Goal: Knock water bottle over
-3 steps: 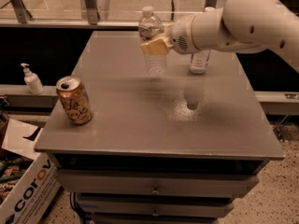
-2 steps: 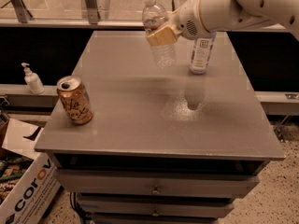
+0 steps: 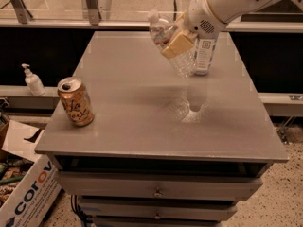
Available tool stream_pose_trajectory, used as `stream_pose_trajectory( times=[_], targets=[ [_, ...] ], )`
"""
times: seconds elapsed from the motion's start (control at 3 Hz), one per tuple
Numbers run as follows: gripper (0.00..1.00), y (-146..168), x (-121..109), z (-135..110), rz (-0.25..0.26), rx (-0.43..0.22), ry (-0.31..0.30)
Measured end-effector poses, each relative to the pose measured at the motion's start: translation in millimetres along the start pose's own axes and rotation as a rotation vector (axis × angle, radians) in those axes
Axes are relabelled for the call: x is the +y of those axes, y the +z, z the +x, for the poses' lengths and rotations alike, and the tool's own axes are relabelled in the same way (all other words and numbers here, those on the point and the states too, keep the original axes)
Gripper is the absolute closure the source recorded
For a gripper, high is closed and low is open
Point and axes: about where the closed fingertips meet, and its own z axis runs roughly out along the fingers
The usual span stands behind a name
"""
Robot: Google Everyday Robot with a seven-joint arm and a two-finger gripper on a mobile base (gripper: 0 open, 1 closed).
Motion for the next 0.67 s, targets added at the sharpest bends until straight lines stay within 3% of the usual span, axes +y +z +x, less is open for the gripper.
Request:
stream_pose_trajectory(
  times=[0.67],
  targets=[
    [1.00, 6.3, 46.5, 37.7, -0.057, 0.270, -0.144]
  ],
)
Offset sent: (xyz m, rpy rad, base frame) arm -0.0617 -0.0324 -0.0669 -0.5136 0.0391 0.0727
